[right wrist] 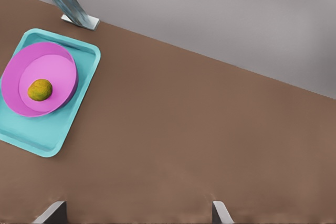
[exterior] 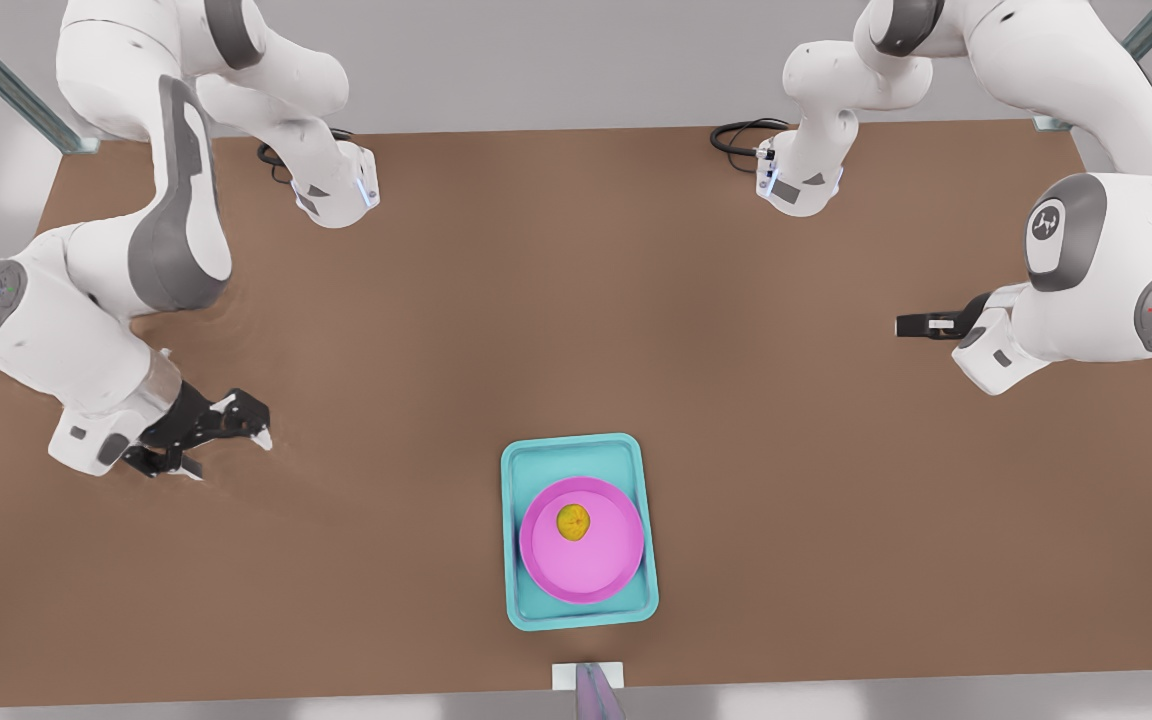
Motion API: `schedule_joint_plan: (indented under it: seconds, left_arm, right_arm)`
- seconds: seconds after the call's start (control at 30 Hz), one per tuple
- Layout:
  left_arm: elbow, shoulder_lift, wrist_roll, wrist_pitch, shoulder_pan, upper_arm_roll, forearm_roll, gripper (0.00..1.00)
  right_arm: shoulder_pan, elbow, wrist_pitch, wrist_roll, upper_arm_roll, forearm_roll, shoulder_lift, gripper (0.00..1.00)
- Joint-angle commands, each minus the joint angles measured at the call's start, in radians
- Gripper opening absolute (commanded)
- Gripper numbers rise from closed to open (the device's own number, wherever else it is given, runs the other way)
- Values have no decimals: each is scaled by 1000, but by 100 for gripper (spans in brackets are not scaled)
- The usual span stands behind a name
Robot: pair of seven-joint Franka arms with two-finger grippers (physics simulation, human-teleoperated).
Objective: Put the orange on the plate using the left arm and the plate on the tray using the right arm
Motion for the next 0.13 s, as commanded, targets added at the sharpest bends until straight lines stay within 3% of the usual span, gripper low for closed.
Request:
schedule_joint_plan:
  seconds: [0.0,0.1]
  left_arm:
    - [0,-1,3,-1,0,0,0,100]
    - [0,-1,3,-2,0,0,0,100]
  right_arm:
    - [-3,3,-500,-65,-14,-287,-98,100]
    - [-34,-2,-522,-62,-22,-287,-120,100]
